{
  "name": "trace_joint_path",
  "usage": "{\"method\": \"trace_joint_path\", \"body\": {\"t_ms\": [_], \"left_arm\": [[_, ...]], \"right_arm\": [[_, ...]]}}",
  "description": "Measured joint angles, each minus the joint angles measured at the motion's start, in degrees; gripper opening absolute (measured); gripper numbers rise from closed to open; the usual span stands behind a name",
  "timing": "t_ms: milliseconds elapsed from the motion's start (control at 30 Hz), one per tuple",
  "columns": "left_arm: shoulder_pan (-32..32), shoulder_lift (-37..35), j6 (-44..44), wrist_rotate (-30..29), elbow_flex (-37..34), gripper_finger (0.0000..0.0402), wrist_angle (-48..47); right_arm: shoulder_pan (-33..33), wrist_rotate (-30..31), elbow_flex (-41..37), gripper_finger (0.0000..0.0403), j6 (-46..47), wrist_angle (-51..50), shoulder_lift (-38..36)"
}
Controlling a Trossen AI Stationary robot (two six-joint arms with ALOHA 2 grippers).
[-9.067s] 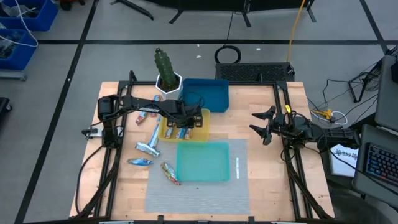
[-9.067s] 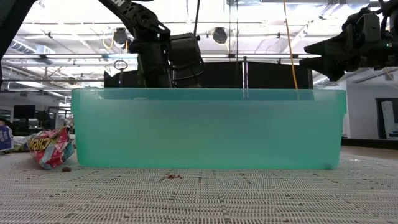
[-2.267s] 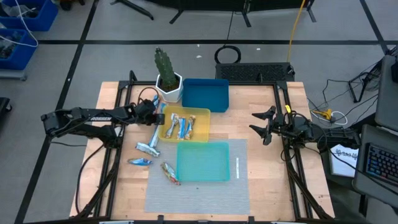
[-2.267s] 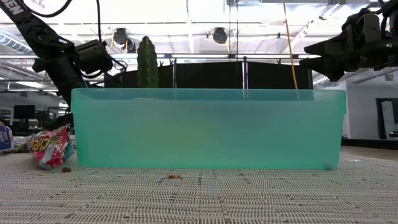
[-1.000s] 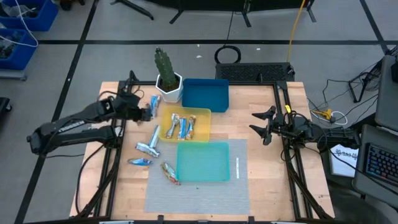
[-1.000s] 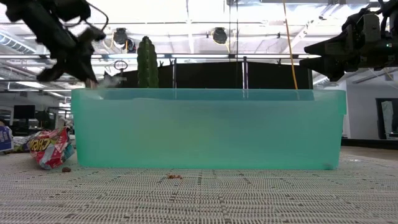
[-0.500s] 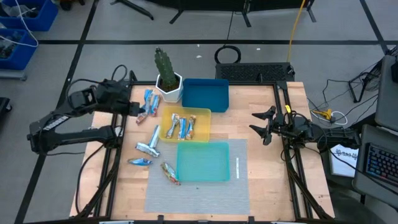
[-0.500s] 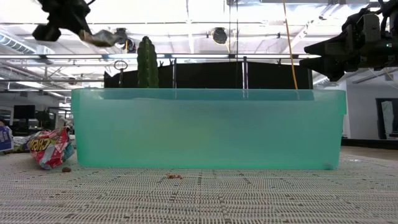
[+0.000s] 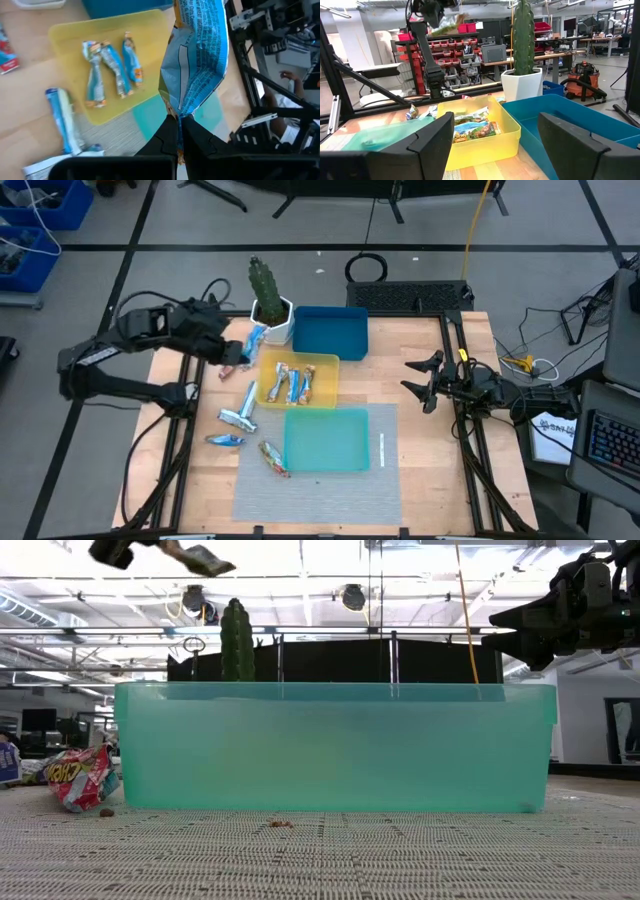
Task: Pick and place Granola Bars by type
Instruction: Put the yellow granola bar into the yellow bin
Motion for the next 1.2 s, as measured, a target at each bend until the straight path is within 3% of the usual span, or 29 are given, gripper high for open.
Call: {"method": "trace_joint_path", "body": {"t_ms": [267,600,867,1200], "left_arm": [[-6.5,14.2,-2.8,-4.1,10.7,0.0009,0.6],[-11.2,30.5,-6.2,-4.9,20.7,0.0009,3.7],[-12.9,40.6,-10.9,-2.7,21.4,0.0009,15.6],[-12.7,47.8,-16.2,-2.8,19.9,0.0009,24.1]], "right_arm": [[0.0,0.0,0.0,0.0279,0.0,0.0,0.0],[0.0,0.0,0.0,0.0279,0.0,0.0,0.0],[0.0,0.0,0.0,0.0279,0.0,0.0,0.0],[0.0,0.0,0.0,0.0279,0.0,0.0,0.0]]}}
